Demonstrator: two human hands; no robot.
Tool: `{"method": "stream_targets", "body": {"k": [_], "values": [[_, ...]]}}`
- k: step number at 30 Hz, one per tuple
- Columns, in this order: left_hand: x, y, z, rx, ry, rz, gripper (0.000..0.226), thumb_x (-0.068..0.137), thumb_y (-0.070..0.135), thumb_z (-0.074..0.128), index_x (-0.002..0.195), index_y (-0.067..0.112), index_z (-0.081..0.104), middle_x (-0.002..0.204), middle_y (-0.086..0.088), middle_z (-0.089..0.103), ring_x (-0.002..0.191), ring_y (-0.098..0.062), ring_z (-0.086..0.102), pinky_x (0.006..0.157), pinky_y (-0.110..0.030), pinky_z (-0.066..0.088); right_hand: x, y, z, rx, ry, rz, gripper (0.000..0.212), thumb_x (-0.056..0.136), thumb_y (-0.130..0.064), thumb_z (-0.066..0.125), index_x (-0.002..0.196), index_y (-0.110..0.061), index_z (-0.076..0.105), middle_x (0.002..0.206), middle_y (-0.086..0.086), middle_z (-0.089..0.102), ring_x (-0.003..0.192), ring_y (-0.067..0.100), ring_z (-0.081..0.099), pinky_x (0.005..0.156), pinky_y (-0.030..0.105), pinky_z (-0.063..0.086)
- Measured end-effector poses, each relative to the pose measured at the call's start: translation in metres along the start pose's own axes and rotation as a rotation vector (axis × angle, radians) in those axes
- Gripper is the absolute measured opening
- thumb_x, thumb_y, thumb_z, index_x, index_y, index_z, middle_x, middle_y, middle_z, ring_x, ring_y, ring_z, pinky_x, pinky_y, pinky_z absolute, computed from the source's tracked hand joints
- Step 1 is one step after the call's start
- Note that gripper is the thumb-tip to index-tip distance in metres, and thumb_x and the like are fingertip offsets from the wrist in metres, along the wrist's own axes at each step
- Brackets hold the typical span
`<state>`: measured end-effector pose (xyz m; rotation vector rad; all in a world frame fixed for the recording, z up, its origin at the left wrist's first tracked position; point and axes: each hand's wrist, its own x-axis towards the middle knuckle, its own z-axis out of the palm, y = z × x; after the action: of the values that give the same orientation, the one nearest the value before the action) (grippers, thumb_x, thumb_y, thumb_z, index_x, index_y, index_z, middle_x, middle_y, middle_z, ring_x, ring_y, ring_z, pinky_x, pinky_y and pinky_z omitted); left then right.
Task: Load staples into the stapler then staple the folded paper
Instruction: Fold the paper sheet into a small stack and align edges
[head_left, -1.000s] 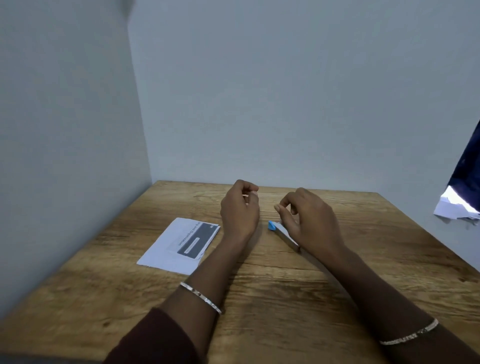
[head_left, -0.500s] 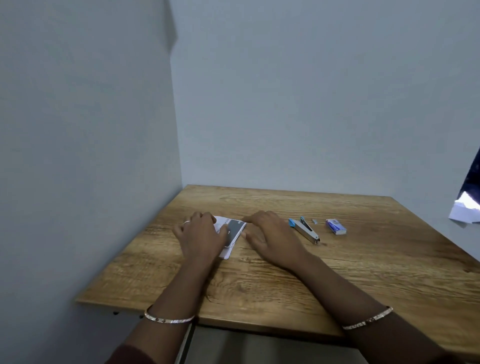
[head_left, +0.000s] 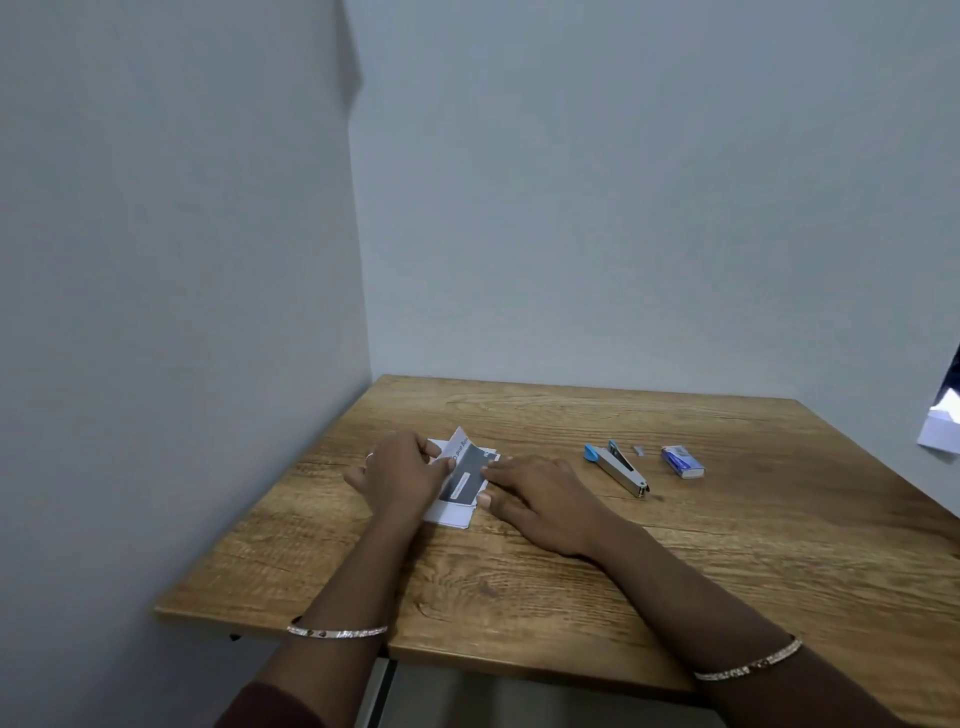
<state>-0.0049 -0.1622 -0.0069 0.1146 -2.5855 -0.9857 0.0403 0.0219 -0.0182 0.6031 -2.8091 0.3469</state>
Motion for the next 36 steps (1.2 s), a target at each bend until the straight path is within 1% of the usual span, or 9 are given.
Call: {"method": "stream_targets", "body": {"k": [2, 4, 7, 10, 13, 19, 25, 30, 36], "values": [[-0.001, 0.004, 0.0, -0.131, 0.032, 0.057, 0.016, 0.08, 0.038, 0.075, 0.076, 0.027, 0.064, 0.083, 0.013, 0.068, 0.092, -0.014, 0.066, 0.09, -0.039, 0.032, -0.001, 0.001, -0.001, 0.096, 0.027, 0.007, 0.037, 0.101, -0.048, 0.045, 0.121, -0.021, 0.063, 0.113, -0.001, 0.069, 0.106, 0.019, 0.059, 0.086, 0.037, 0.042], [-0.002, 0.008, 0.0, -0.286, 0.018, 0.098, 0.014, 0.079, 0.032, 0.078, 0.077, 0.025, 0.066, 0.08, 0.01, 0.07, 0.083, -0.014, 0.067, 0.094, -0.044, 0.042, -0.003, 0.005, -0.003, 0.264, 0.105, 0.078, 0.046, 0.1, -0.046, 0.051, 0.138, -0.02, 0.054, 0.135, 0.001, 0.063, 0.121, 0.018, 0.057, 0.099, 0.038, 0.045], [-0.004, 0.016, -0.001, -0.553, -0.006, 0.139, 0.015, 0.079, 0.022, 0.082, 0.08, 0.013, 0.069, 0.078, -0.001, 0.071, 0.075, -0.02, 0.067, 0.071, -0.034, 0.052, -0.005, 0.011, -0.013, 0.584, 0.309, 0.278, 0.07, 0.093, -0.05, 0.063, 0.153, -0.026, 0.037, 0.149, -0.009, 0.046, 0.13, 0.012, 0.05, 0.104, 0.038, 0.045], [-0.008, 0.032, 0.003, -0.805, -0.105, 0.095, 0.016, 0.08, 0.018, 0.082, 0.08, 0.011, 0.067, 0.079, -0.013, 0.071, 0.068, -0.015, 0.065, 0.058, -0.021, 0.047, -0.004, 0.02, -0.03, 0.955, 0.416, 0.411, 0.072, 0.084, -0.041, 0.079, 0.146, -0.026, 0.045, 0.133, -0.012, 0.058, 0.109, 0.01, 0.066, 0.081, 0.03, 0.056], [-0.011, 0.054, 0.012, -1.008, -0.266, 0.043, 0.015, 0.084, 0.014, 0.079, 0.083, 0.01, 0.064, 0.075, -0.012, 0.068, 0.061, -0.008, 0.066, 0.05, -0.017, 0.046, -0.006, 0.036, -0.043, 1.154, 0.463, 0.383, 0.041, 0.085, -0.018, 0.08, 0.124, -0.016, 0.068, 0.099, 0.003, 0.077, 0.091, 0.021, 0.075, 0.064, 0.026, 0.055], [-0.003, 0.095, 0.034, -1.103, -0.448, 0.07, 0.013, 0.088, 0.012, 0.074, 0.085, 0.012, 0.062, 0.072, -0.003, 0.066, 0.085, -0.025, 0.066, 0.077, -0.042, 0.052, -0.014, 0.065, -0.07, 1.151, 0.659, 0.422, 0.015, 0.085, -0.009, 0.077, 0.098, -0.015, 0.073, 0.087, 0.006, 0.081, 0.075, 0.015, 0.075, 0.054, 0.022, 0.053], [0.01, 0.112, 0.059, -1.018, -0.504, 0.209, 0.018, 0.088, 0.006, 0.071, 0.106, 0.011, 0.07, 0.087, -0.021, 0.074, 0.085, -0.026, 0.074, 0.074, -0.037, 0.061, -0.022, 0.094, -0.076, 1.174, 0.655, 0.412, 0.01, 0.089, -0.013, 0.075, 0.098, -0.012, 0.072, 0.09, 0.01, 0.081, 0.083, 0.026, 0.078, 0.067, 0.035, 0.06], [0.01, 0.104, 0.076, -1.168, -0.613, 0.068, 0.013, 0.084, -0.002, 0.071, 0.09, 0.007, 0.079, 0.077, -0.009, 0.073, 0.066, -0.015, 0.068, 0.054, -0.023, 0.052, -0.019, 0.104, -0.066, 1.14, 0.588, 0.395, 0.012, 0.09, -0.003, 0.07, 0.09, -0.014, 0.077, 0.086, 0.007, 0.078, 0.073, 0.016, 0.074, 0.052, 0.023, 0.052], [0.015, 0.1, 0.073, -1.18, -0.702, 0.03, 0.025, 0.088, -0.005, 0.06, 0.08, 0.009, 0.079, 0.089, -0.019, 0.079, 0.081, -0.021, 0.077, 0.056, -0.023, 0.057, -0.018, 0.106, -0.06, 1.084, 0.589, 0.393, 0.028, 0.087, 0.006, 0.063, 0.075, -0.013, 0.079, 0.088, 0.009, 0.079, 0.082, 0.021, 0.074, 0.059, 0.025, 0.053]]}}
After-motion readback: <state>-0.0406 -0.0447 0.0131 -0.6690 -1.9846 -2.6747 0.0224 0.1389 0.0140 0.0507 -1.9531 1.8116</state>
